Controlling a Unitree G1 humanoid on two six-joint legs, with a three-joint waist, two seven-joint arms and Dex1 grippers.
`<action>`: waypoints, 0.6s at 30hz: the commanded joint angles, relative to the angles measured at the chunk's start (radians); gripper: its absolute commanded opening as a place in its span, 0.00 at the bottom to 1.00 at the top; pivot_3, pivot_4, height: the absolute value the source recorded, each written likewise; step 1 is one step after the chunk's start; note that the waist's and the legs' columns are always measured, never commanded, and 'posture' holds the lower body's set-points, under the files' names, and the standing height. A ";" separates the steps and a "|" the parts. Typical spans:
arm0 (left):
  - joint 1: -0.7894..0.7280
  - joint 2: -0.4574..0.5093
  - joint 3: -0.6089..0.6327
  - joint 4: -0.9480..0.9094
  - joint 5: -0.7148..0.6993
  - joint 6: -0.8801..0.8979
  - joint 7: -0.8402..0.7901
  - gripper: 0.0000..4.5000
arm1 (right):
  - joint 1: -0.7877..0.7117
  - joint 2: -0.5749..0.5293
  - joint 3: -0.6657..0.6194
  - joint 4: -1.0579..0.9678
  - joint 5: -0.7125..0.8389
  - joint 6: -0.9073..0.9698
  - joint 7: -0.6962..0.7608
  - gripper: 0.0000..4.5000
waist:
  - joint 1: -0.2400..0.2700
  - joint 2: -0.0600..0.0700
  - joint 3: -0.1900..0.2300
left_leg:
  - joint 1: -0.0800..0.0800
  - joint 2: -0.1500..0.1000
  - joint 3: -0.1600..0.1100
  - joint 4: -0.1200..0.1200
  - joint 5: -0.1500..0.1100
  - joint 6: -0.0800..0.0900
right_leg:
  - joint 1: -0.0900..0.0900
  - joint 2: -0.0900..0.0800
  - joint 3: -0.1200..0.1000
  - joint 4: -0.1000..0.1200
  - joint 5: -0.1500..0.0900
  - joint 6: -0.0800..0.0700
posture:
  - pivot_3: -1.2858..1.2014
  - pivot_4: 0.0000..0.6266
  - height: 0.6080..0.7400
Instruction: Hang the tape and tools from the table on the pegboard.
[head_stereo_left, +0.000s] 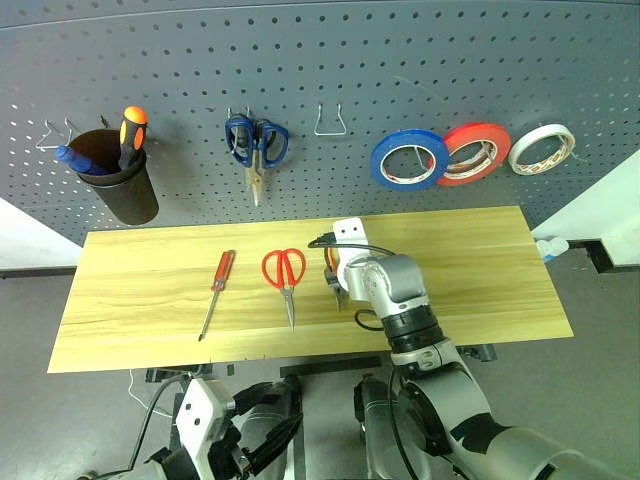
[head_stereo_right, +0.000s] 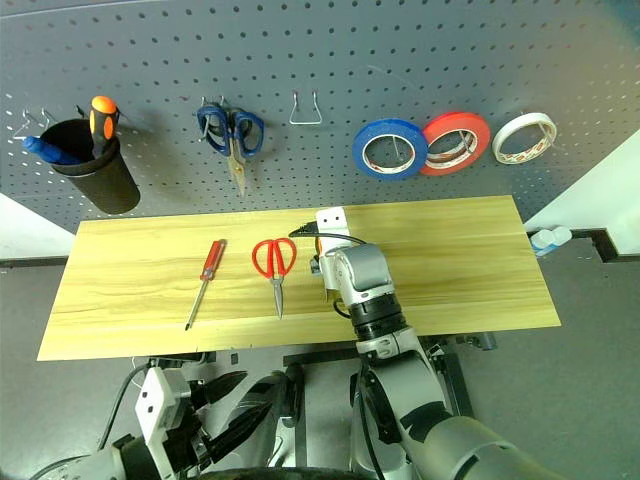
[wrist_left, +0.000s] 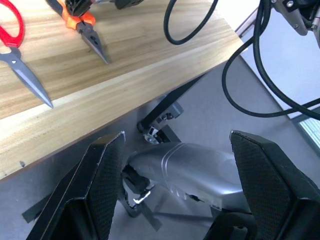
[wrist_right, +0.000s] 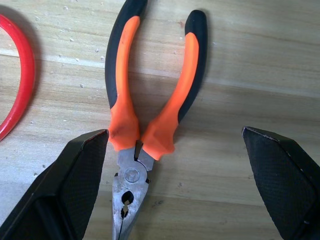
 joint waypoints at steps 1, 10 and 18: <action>0.014 -0.007 -0.029 -0.034 0.003 -0.019 0.008 0.78 | -0.106 0.253 0.009 0.017 0.021 -0.044 -0.009 0.99 | 0.000 0.000 0.000 | 0.000 0.000 0.000 0.000 0.000 0.000 | 0.000 0.000 0.000 0.000 0.000 0.000 | 0.49 0.57 0.55; 0.029 -0.002 -0.043 -0.043 0.006 -0.026 0.017 0.78 | -0.150 0.245 0.007 0.097 0.039 -0.108 -0.019 0.99 | 0.001 0.000 0.002 | 0.000 0.000 0.000 0.000 0.000 0.000 | -0.001 0.000 0.000 0.000 0.000 0.000 | 0.49 0.58 0.55; 0.038 0.010 -0.028 -0.060 -0.007 -0.020 0.023 0.78 | -0.148 0.251 -0.001 0.125 0.053 -0.123 -0.043 0.99 | 0.003 0.000 0.005 | -0.002 0.000 0.000 -0.001 0.000 0.000 | -0.006 0.000 0.000 0.000 0.000 0.000 | 0.50 0.59 0.55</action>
